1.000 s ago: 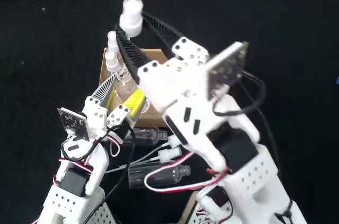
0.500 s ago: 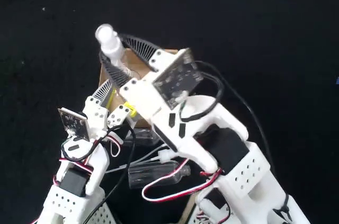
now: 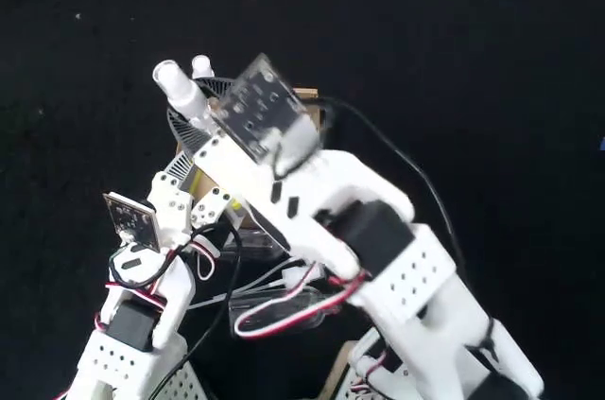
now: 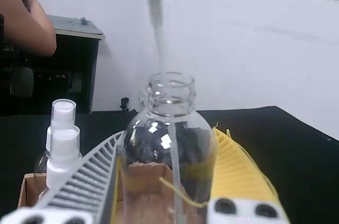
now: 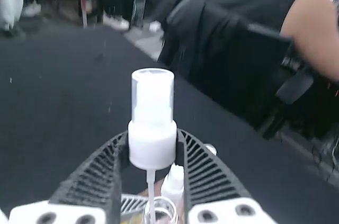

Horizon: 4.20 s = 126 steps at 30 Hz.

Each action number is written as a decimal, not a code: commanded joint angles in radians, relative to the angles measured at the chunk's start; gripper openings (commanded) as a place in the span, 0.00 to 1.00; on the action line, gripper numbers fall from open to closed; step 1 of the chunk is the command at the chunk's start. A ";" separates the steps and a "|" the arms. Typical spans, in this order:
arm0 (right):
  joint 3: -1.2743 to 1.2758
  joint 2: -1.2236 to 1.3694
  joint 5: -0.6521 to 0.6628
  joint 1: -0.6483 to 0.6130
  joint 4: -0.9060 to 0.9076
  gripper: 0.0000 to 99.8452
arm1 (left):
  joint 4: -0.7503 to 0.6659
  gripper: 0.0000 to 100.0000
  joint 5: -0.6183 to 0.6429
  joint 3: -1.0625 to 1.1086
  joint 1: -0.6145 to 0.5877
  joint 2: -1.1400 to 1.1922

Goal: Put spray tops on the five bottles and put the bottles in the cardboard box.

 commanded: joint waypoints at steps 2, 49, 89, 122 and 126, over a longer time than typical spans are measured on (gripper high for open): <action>-0.189 0.035 0.006 -0.017 0.169 0.01 | 0.003 0.03 -0.002 0.016 -0.001 -0.018; -0.361 0.076 -0.095 -0.018 0.358 0.10 | 0.003 0.03 -0.005 0.016 -0.001 -0.017; -0.526 0.182 -0.095 0.038 0.457 0.06 | 0.003 0.03 -0.005 0.016 -0.001 -0.017; -0.453 0.045 -0.094 0.198 0.387 0.06 | 0.003 0.03 -0.002 0.016 0.004 -0.017; -0.479 -0.047 -0.086 0.318 0.442 0.06 | 0.003 0.03 0.000 0.016 0.005 -0.017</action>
